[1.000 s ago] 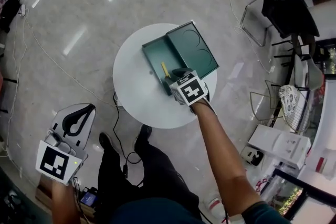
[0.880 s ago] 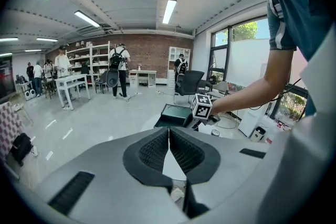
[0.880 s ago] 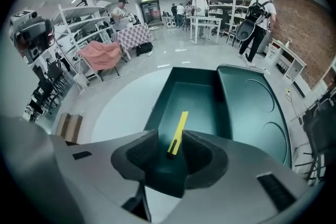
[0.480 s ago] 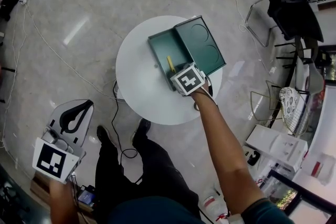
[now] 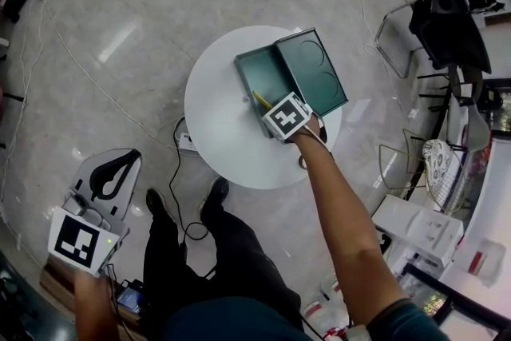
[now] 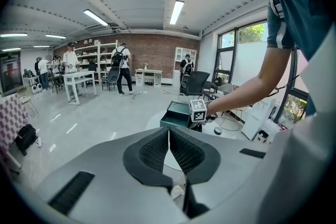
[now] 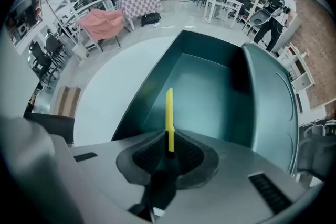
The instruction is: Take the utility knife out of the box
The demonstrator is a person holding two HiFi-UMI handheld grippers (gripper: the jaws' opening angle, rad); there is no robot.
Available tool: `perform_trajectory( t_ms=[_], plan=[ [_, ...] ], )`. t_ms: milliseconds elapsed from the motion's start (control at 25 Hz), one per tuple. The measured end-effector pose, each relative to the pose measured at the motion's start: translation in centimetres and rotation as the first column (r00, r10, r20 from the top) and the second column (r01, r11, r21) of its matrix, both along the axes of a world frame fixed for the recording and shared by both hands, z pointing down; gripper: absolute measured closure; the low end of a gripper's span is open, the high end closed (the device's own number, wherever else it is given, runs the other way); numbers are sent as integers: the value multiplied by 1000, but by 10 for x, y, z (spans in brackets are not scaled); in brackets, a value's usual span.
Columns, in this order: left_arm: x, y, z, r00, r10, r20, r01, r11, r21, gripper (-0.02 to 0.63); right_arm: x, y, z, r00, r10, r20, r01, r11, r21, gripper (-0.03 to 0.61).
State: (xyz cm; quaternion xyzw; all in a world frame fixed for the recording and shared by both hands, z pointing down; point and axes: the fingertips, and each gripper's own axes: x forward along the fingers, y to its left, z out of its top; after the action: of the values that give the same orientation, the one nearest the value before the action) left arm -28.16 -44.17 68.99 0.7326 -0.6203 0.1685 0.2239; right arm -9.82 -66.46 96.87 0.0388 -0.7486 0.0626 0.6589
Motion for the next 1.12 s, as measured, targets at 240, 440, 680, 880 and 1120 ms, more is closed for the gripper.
perform_trajectory(
  t_ms=[240,440,680,880,1120],
  plan=[
    [-6,16,-13,1000,-4,12,4,1000,16,592,-4,14,-15,996,68,51,-66,997,-39,509],
    [-9,24,-31,1000,3,24,-4,999,40,592,-4,18,-38,994,88,68,-87,996,-19,509],
    [-19,44,-65,999,13,37,-15,998,67,592,-12,27,-89,988,116,97,-120,992,28,509],
    [-27,69,-86,999,18,50,-23,996,85,592,-16,43,-127,978,152,142,-163,984,69,509],
    [-42,111,-120,997,20,69,-28,993,111,592,-36,74,-198,955,165,248,-203,969,138,509]
  ],
)
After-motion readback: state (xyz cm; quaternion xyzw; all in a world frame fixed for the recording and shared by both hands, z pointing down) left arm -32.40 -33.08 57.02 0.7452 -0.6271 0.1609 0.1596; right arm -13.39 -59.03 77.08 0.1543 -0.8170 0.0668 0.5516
